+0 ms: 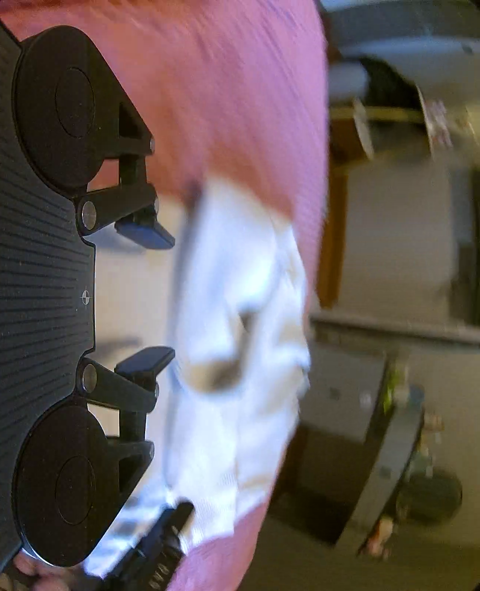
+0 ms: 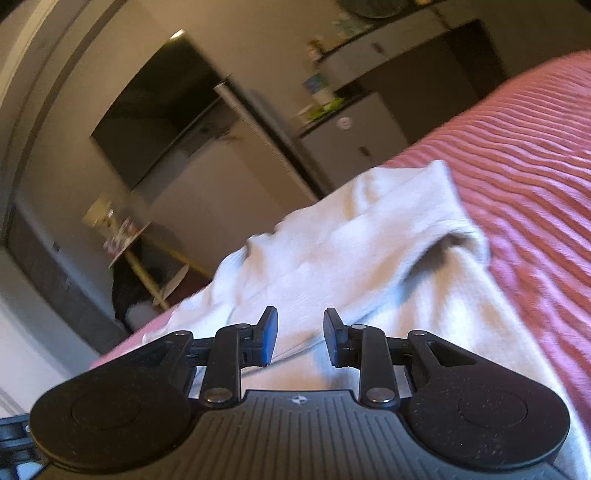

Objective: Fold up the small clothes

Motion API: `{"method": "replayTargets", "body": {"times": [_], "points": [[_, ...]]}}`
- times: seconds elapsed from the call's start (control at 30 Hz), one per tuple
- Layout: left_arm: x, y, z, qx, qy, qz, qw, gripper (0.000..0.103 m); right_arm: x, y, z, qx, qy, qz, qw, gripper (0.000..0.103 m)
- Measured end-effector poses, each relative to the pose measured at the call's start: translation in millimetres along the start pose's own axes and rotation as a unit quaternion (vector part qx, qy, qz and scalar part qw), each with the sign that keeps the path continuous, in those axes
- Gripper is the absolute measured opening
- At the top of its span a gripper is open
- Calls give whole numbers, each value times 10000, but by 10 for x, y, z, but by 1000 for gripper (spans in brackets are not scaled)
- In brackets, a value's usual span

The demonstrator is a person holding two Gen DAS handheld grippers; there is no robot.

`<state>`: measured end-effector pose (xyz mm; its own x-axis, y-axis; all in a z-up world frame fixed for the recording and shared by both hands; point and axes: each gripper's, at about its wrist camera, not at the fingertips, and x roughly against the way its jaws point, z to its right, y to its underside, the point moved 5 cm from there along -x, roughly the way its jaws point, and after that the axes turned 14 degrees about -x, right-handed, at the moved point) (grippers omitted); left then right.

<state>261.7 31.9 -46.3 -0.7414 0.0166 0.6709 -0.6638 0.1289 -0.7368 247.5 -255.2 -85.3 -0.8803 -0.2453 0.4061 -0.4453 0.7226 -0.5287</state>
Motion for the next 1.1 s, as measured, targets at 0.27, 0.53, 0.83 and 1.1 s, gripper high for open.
{"method": "replayTargets", "body": {"times": [0.27, 0.53, 0.83, 1.1], "points": [[-167, 286, -573, 514, -230, -475, 9973, 68, -87, 373, -564, 1285, 232, -296, 9910, 41], [-214, 384, -644, 716, 69, -516, 9961, 70, -710, 651, -1335, 3017, 644, -551, 9496, 40], [-242, 364, -645, 675, 55, -431, 9968, 71, -864, 633, -1361, 2990, 922, -388, 9490, 6], [-239, 351, -618, 605, 23, -445, 9972, 72, -555, 100, -610, 1133, 1623, -145, 9801, 31]]}}
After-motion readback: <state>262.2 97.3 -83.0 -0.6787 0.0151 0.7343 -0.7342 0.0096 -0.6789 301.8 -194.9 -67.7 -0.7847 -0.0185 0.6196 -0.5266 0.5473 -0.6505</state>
